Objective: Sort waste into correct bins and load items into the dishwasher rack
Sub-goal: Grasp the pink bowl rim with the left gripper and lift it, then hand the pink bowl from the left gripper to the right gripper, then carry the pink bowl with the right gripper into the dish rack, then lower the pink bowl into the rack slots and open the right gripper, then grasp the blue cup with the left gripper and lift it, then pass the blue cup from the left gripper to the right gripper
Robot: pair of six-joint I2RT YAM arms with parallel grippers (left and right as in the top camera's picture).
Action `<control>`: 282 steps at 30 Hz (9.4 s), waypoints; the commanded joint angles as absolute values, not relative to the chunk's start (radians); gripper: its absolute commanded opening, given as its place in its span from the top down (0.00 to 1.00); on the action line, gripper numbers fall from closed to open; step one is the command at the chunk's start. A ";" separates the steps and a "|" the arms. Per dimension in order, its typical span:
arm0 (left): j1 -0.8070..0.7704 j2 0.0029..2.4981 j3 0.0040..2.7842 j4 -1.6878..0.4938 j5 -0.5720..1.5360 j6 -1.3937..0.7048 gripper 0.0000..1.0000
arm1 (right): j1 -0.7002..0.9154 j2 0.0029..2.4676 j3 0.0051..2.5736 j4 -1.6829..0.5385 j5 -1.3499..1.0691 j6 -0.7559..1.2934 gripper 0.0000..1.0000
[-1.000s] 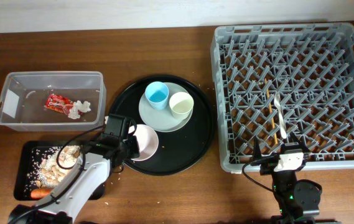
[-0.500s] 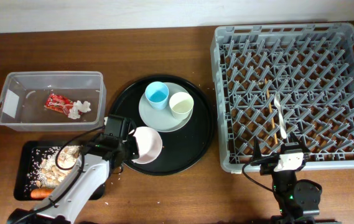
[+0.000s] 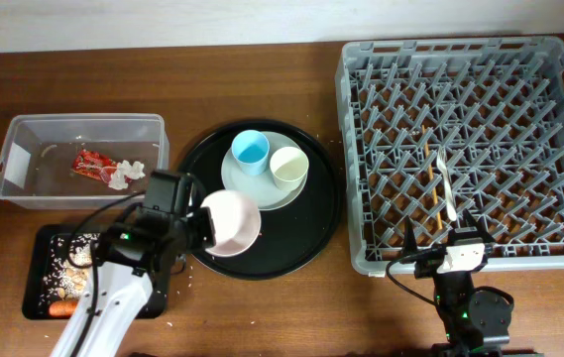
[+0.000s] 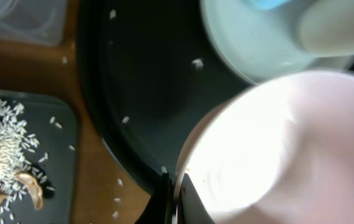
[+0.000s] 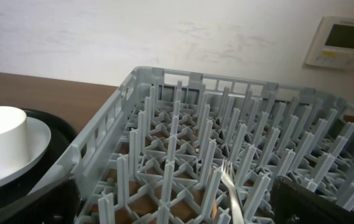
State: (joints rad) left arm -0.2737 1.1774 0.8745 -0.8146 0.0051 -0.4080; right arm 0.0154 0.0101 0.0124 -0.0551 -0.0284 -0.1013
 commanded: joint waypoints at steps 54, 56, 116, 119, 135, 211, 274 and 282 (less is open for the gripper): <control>-0.488 1.363 1.177 -0.752 0.081 -0.339 0.99 | 0.635 1.494 1.364 -0.851 0.042 0.173 0.96; -0.488 1.363 1.177 -0.752 0.081 -0.339 0.83 | 0.635 1.494 1.364 -0.853 0.042 0.173 0.96; -0.449 1.208 1.359 -0.907 -0.166 -0.320 0.01 | 0.080 2.064 1.444 0.204 0.981 -1.132 0.77; -0.449 1.208 1.359 -0.907 -0.165 -0.320 0.01 | 0.085 2.064 1.444 0.190 0.993 -1.079 0.69; -0.449 1.208 1.359 -0.908 -0.166 -0.320 0.01 | 0.232 1.963 1.444 0.198 1.002 -0.979 0.38; -0.429 1.740 1.359 -0.614 -0.207 -0.430 0.37 | -0.020 1.607 1.551 -1.060 -0.389 0.034 0.31; -0.197 1.691 1.460 -0.582 1.001 -0.208 0.50 | 0.060 1.611 1.551 -0.731 -1.477 -0.383 0.63; -0.093 1.691 1.460 -0.687 0.826 -0.207 0.49 | -0.068 1.605 1.581 -0.847 -0.586 -0.122 0.67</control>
State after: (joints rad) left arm -0.0933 1.6775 1.4685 -0.6716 0.9169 -0.2230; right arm -0.0578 1.6333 1.5337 -0.7895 -0.9325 -0.1608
